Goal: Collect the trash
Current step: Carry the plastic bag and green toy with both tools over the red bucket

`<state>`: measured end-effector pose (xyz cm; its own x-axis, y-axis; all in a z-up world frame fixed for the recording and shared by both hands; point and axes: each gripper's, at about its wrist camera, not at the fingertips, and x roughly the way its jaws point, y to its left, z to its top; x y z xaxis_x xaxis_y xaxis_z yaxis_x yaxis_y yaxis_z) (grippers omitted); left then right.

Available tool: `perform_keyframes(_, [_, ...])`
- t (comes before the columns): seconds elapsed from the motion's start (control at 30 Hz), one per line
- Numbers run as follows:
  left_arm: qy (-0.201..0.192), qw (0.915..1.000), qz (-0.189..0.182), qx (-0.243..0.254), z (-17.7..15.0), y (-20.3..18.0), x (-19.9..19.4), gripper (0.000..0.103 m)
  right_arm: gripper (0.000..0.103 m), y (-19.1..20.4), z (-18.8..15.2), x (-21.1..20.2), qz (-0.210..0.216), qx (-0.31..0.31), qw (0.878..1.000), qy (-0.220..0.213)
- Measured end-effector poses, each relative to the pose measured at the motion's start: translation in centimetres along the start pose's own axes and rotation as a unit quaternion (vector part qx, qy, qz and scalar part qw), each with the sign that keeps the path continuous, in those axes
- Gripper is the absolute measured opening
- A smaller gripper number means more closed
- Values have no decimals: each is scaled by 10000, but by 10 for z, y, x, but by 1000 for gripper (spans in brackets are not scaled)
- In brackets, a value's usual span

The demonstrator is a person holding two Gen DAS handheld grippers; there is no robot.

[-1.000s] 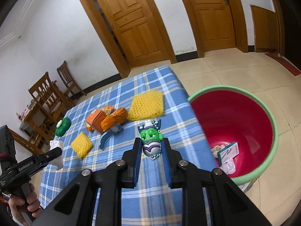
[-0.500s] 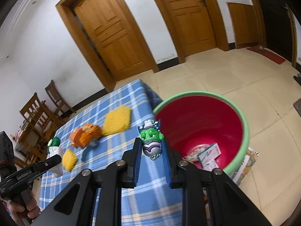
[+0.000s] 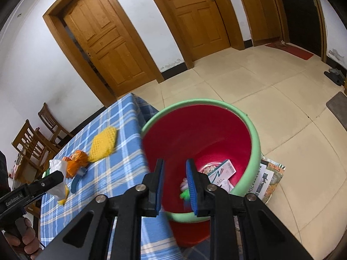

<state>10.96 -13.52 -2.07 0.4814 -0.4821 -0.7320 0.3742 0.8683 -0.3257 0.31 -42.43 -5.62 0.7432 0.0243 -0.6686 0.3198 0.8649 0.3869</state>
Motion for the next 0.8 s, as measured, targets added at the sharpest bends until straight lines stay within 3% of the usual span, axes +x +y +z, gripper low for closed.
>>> perform_keyframes(0.6, [475, 9957, -469, 643, 15, -69, 62, 41, 25, -43, 5, -3, -160, 399, 9991, -45])
perform_keyframes(0.8, [553, 9930, -584, 868, 23, -93, 83, 41, 29, -53, 6, -5, -139, 513, 9986, -56])
